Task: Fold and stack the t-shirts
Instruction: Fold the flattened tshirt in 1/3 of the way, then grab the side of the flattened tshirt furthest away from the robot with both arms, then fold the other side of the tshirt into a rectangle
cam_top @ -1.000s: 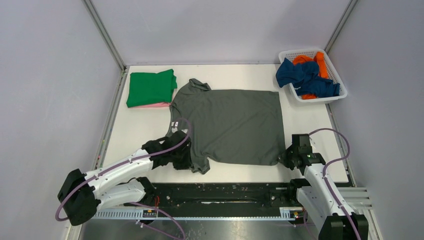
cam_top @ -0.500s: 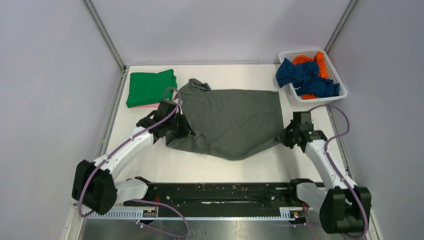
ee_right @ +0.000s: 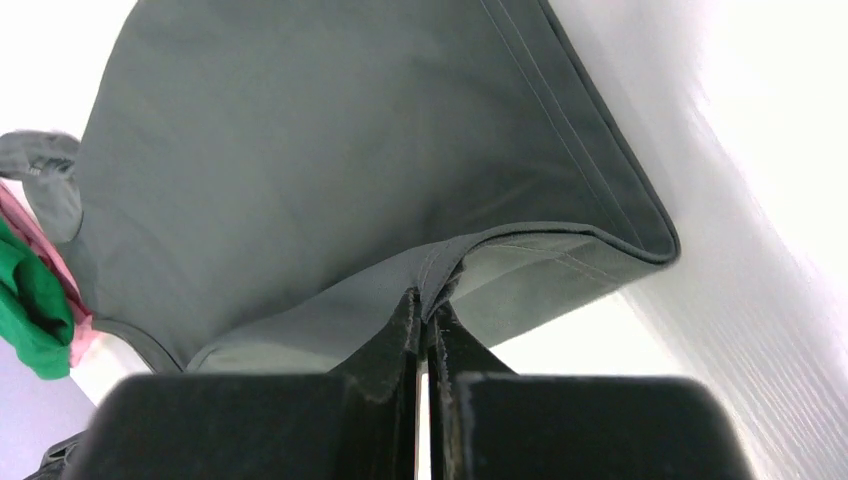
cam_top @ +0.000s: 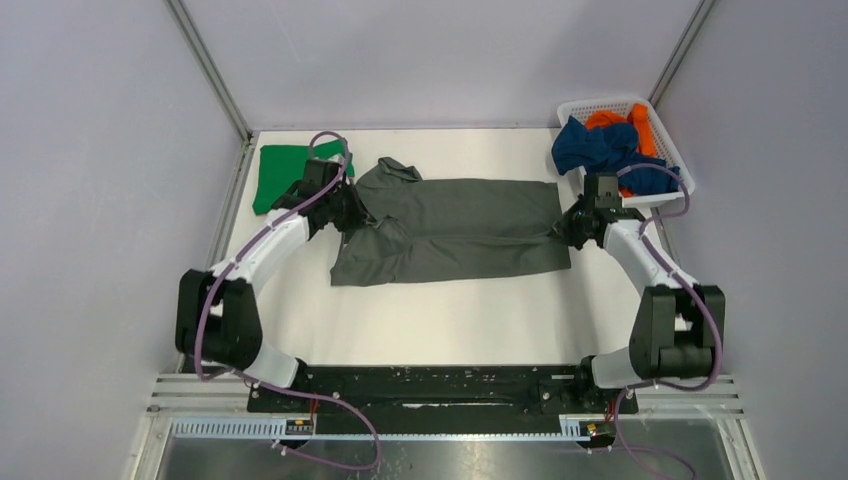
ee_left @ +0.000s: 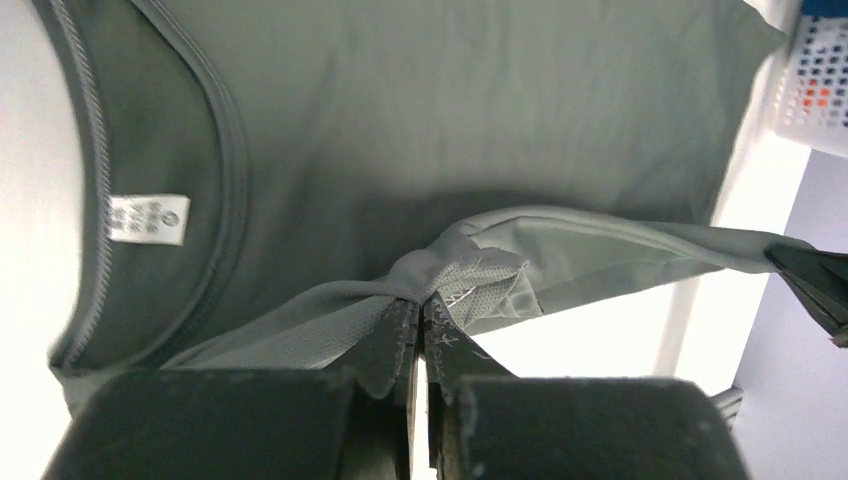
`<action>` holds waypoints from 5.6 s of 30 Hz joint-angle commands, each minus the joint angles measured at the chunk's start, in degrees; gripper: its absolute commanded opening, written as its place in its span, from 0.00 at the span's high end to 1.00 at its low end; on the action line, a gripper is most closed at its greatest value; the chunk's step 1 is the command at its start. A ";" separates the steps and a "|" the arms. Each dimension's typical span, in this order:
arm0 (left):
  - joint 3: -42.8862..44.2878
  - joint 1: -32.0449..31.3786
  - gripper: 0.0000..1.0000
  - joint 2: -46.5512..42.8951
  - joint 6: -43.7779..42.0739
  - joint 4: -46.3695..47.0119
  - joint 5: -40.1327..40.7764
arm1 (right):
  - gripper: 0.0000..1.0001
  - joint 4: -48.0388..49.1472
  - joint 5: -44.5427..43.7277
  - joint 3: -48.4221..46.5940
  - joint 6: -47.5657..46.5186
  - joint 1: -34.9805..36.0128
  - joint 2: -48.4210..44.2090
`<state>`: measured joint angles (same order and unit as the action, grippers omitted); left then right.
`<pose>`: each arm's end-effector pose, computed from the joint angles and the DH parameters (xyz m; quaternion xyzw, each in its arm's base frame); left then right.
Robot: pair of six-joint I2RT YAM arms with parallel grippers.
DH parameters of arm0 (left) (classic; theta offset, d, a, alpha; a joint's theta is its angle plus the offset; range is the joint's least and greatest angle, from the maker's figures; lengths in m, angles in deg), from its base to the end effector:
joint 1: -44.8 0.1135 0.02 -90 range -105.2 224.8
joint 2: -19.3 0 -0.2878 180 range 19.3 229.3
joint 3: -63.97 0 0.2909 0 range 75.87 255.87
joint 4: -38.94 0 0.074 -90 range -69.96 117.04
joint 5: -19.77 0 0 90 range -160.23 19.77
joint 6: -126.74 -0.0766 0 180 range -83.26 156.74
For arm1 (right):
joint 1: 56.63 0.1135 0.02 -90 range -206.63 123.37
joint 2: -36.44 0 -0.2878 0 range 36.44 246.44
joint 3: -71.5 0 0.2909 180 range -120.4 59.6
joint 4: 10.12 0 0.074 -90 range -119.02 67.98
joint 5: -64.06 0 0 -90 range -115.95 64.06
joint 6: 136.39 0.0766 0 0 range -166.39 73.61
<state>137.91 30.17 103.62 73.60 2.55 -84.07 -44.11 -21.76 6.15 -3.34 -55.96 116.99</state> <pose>0.3624 -0.1135 0.2394 -0.1344 0.9142 -0.2597 0.2807 0.3517 0.0097 0.2073 0.3267 0.8779 0.1615 0.3106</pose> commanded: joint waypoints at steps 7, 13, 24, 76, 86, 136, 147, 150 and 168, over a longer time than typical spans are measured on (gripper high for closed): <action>14.46 3.39 0.58 15.66 -4.80 4.29 3.77 | 0.68 3.15 -0.88 -12.19 -0.75 -2.60 15.17; 19.74 3.35 0.01 16.61 -4.12 -1.26 6.32 | 0.02 -0.02 -3.47 -12.65 -3.05 -2.57 14.22; -1.45 -1.84 0.01 12.56 4.70 10.15 -0.97 | 0.01 7.36 2.84 -3.30 -6.26 7.14 14.93; 36.40 -1.44 0.42 35.92 -4.47 -21.07 25.92 | 0.01 -7.50 -3.84 -23.48 -11.92 -0.16 24.43; 38.08 -1.34 0.72 41.04 -2.32 -20.34 20.83 | 0.12 -14.87 -5.52 -30.56 -12.64 -0.22 33.69; -12.97 -12.22 1.00 -19.83 6.81 -13.70 27.03 | 1.00 -11.91 -5.83 -12.51 -21.62 1.70 7.82; -26.44 -18.96 0.94 -29.81 15.28 -14.99 23.25 | 0.91 -10.81 -9.49 -4.39 -19.90 1.70 4.19; -30.88 -20.07 0.74 -32.34 18.54 -17.47 20.22 | 0.82 -11.97 -12.27 -1.68 -18.62 1.69 2.58; -8.59 -19.48 0.01 -7.16 3.19 -5.37 13.30 | 0.01 -3.61 5.22 5.92 -18.82 1.70 -15.72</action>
<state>122.81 10.04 85.15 82.67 -9.51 -68.20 -49.64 -24.05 11.35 -21.66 -54.54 100.47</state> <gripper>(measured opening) 0.989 0.993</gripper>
